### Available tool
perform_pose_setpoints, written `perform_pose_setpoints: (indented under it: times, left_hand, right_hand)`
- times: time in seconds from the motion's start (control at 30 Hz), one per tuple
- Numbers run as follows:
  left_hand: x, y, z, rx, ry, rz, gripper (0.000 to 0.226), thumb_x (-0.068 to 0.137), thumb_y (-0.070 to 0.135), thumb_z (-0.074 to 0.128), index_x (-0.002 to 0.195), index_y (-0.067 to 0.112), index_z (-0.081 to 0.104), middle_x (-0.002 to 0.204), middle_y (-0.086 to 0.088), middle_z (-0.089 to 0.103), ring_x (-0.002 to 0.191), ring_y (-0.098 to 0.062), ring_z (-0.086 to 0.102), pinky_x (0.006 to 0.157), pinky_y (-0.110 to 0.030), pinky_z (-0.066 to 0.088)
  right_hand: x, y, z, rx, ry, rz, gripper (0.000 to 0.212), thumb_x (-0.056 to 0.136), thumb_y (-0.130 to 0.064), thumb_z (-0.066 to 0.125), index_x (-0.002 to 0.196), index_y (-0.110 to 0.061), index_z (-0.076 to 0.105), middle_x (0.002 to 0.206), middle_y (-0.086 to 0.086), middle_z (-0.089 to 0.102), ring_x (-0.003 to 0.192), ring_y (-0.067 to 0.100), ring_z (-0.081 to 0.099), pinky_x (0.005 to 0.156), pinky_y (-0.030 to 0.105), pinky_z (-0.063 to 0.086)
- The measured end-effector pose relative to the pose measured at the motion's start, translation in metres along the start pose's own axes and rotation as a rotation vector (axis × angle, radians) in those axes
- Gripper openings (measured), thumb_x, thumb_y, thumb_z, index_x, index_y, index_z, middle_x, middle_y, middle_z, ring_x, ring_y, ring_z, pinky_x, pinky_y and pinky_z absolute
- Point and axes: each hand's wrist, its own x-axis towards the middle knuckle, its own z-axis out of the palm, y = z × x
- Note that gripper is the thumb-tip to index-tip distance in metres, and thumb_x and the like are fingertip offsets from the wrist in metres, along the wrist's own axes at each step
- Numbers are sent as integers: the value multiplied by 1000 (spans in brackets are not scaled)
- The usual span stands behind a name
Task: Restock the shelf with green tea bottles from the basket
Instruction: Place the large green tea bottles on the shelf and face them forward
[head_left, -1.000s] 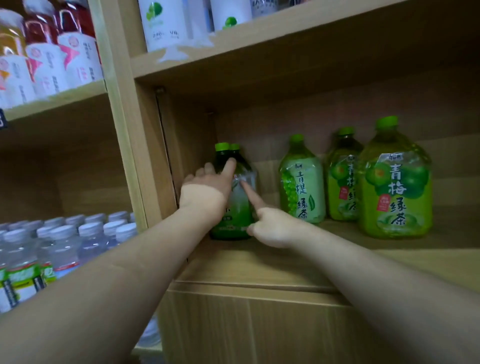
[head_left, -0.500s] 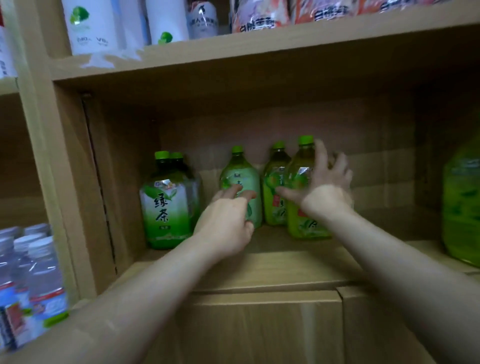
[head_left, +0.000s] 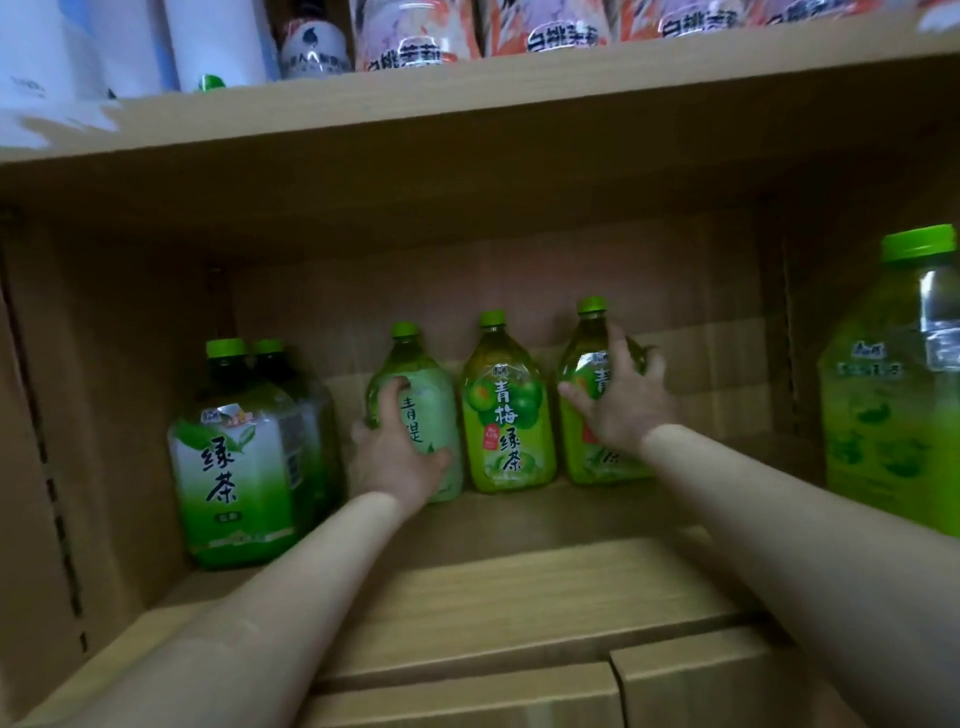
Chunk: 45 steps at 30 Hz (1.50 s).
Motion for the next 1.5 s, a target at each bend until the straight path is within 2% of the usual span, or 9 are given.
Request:
perform_pose_setpoints:
  times: [0.17,0.43,0.53,0.67,0.87,1.0,1.1,1.33,1.5]
  left_hand:
    - [6,-3,-2,-29,39,24,76,75,36,74,134,44,26,125,-17,42,96,-38,58,90,-36,46]
    - [-3,2,-7,171,-111,50,96,80,28,71,144,40,1,135,-23,32,103,-44,59,92,-40,46]
    - [-4,14,-13,250,-176,-31,95,80,25,66,145,38,-2,141,-24,31,118,-43,49,100,-44,44]
    - [-34,55,-13,171,-88,178,69,79,15,63,140,29,33,148,-11,31,134,-33,35,108,-39,35]
    - [-108,140,26,-187,-256,670,40,81,19,63,121,25,59,125,2,59,118,-14,52,97,-17,33]
    - [-134,180,58,-337,-499,581,87,76,41,73,147,23,25,147,3,41,135,-14,39,110,-29,33]
    - [-149,202,75,-426,-624,491,109,66,56,76,148,33,7,145,4,44,132,-17,44,107,-37,39]
    - [-139,193,66,-530,-433,329,102,47,53,85,131,27,33,120,7,61,110,-14,59,95,-37,50]
    - [-101,124,28,-561,-444,217,74,52,27,90,114,30,49,105,5,71,99,-13,68,87,-34,56]
  right_hand:
    - [11,10,6,60,-105,-124,78,93,-45,51,147,-48,-5,159,17,-2,139,41,32,111,42,30]
    - [-9,3,3,125,-234,-22,102,89,-13,62,145,-49,-15,159,18,-15,143,39,23,108,39,34]
    - [-26,-14,-14,5,-145,-38,92,85,-17,60,149,-41,0,160,17,1,140,42,28,109,44,35]
    - [-59,-29,-81,-122,175,-302,72,83,-24,59,145,-32,23,140,14,41,118,35,50,91,41,47]
    - [-71,4,-156,-502,539,-304,63,83,-32,55,141,-29,31,148,14,30,141,31,18,105,57,25]
    - [-70,37,-172,-396,362,-96,77,84,-49,54,146,-38,8,151,16,23,134,40,31,100,60,34]
    - [-66,44,-187,-323,308,-87,78,81,-52,54,145,-36,13,125,15,54,106,40,56,91,53,47]
    - [-68,45,-190,180,184,-185,57,79,-50,67,128,-25,56,124,-1,61,117,21,56,99,40,46]
    - [-81,27,-129,254,-238,-266,85,75,-62,63,147,-42,22,131,-10,54,122,14,52,99,29,40]
